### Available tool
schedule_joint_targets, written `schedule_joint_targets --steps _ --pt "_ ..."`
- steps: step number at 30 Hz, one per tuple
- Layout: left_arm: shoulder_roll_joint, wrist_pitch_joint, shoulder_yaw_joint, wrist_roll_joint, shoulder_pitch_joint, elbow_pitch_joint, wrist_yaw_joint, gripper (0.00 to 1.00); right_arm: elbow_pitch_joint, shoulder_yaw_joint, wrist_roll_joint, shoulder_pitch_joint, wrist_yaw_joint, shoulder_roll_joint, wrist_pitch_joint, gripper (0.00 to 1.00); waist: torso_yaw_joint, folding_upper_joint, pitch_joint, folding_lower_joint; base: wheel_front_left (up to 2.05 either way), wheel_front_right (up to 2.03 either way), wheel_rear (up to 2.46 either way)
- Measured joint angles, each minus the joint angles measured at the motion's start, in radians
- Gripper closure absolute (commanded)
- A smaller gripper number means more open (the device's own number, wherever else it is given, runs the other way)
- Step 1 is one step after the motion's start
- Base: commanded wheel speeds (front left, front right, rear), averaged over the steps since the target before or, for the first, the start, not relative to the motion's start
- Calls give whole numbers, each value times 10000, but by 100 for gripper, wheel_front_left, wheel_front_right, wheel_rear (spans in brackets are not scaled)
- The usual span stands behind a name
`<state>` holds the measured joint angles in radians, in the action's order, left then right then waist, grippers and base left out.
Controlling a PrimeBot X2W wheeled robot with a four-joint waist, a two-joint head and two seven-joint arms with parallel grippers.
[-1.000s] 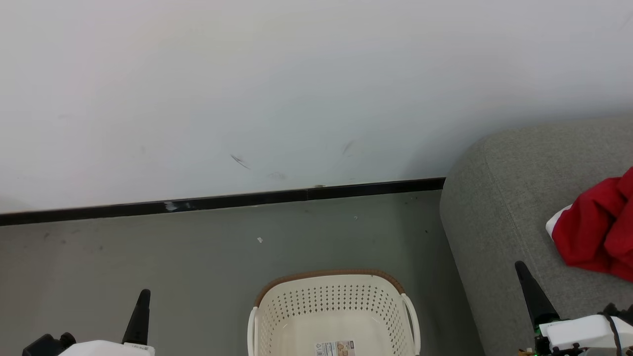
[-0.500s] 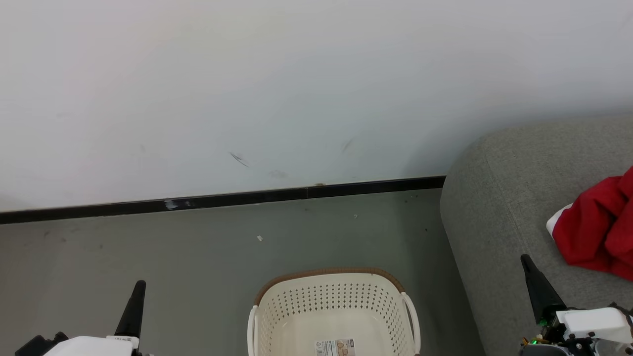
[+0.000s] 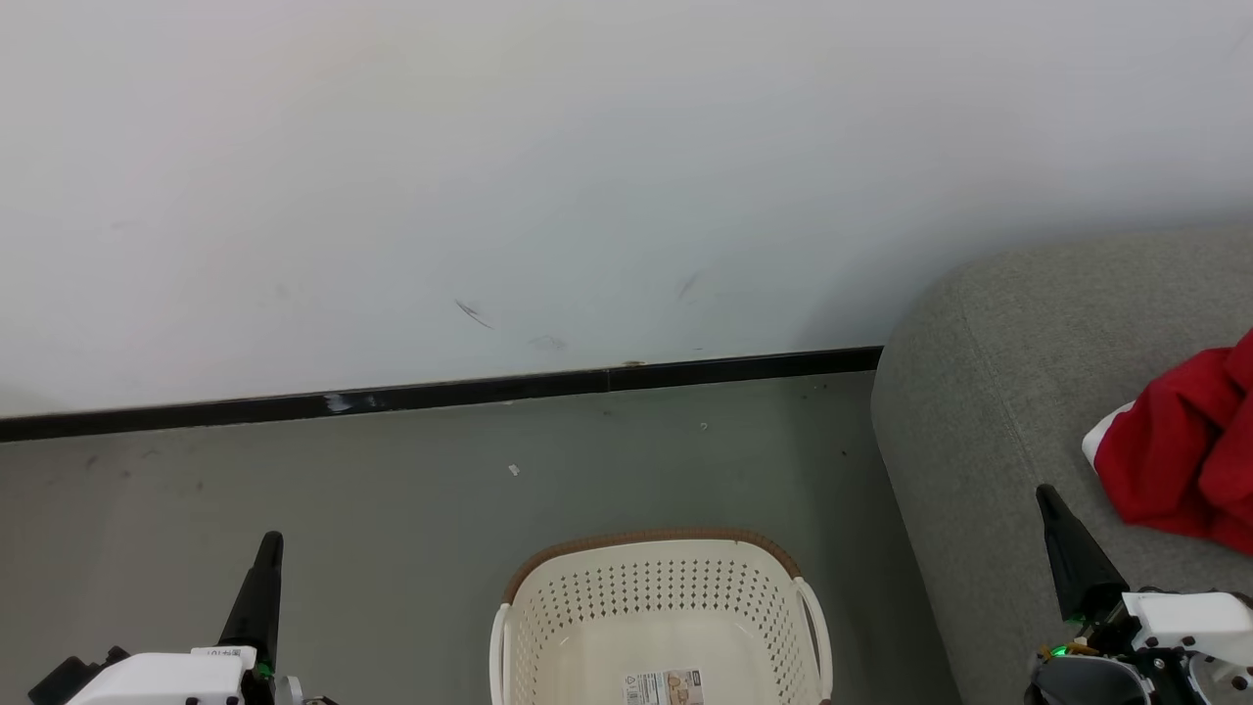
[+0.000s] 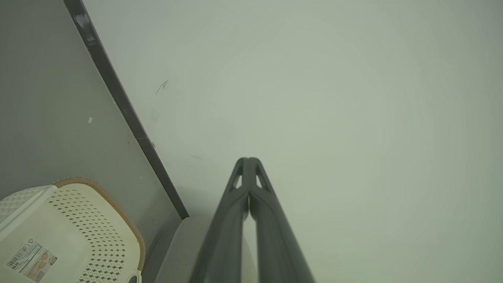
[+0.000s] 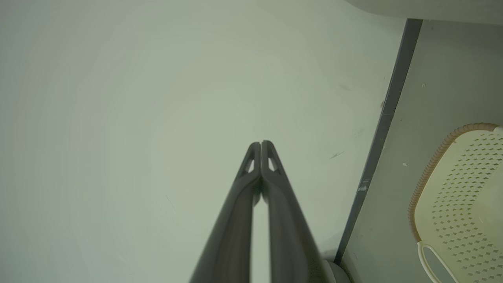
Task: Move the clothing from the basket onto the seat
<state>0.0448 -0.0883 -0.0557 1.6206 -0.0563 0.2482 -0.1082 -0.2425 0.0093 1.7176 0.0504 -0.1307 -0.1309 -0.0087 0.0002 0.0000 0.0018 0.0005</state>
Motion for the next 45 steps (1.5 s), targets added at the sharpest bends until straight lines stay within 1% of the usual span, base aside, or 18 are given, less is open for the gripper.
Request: schedule_joint_targets --steps 45 --pt "-4 0 -19 0 0 148 -59 100 -174 -21 -2 3 0 2 77 100 -3 0 -3 -2 0 0 0"
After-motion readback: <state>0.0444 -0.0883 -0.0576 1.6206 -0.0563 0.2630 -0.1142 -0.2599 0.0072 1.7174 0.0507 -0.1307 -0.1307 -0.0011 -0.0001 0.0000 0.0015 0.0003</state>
